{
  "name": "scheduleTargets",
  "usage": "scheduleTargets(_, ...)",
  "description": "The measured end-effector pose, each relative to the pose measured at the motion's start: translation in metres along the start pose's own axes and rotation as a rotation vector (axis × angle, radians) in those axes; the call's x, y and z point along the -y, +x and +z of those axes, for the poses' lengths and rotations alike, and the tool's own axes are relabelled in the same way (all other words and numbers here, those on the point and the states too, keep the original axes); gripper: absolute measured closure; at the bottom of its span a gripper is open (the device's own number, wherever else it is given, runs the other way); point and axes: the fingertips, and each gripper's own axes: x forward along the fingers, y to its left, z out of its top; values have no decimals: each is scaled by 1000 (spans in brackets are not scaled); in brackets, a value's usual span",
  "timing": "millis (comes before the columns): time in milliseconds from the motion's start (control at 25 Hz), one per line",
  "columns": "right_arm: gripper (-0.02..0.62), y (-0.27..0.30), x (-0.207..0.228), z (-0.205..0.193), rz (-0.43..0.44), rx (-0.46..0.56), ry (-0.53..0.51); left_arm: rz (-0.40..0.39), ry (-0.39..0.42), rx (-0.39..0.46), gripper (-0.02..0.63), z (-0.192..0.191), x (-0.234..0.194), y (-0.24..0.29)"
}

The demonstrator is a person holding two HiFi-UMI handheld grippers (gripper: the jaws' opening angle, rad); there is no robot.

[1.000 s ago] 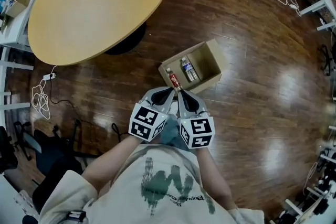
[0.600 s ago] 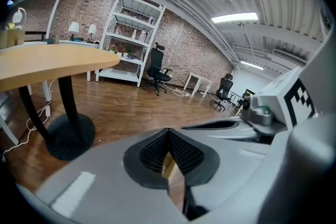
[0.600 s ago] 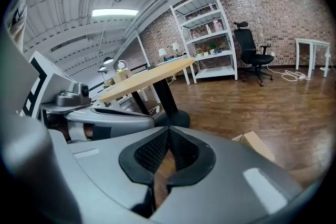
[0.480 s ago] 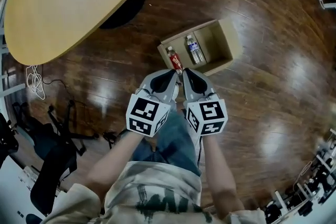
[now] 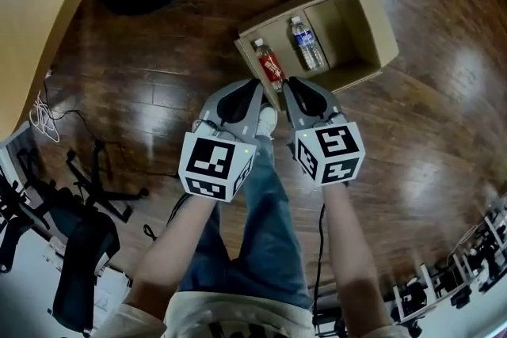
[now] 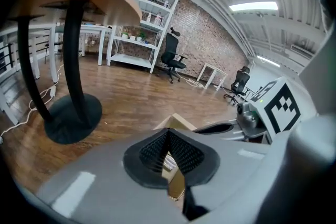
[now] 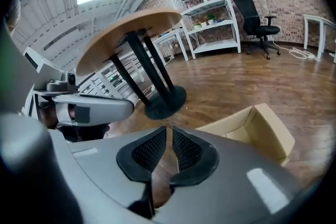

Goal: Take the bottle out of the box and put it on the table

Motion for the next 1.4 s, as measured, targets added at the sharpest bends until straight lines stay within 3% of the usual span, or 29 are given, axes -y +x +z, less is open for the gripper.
scheduleTargets(240,545,70,44,-61,-1,-92,-12,-30,-5,-27,609,-51,-13,53)
scheduleTargets(480,520,138,74,-138,10,-205,-11,-64,33,-77,609,-101,-20,71)
scheduleTargets(680,498,184,95,-179,1,-257,11,-88,42,-114,609,-139,-25,85)
scheduleTargets(1160,388,274,130,-261,11,-512,-92,-114,14,-121,609,-176,-38,116)
scheduleTargets(1400,364,297,133,-280,-21,-553,-111,-114,17,-99,609,-183,-52,122)
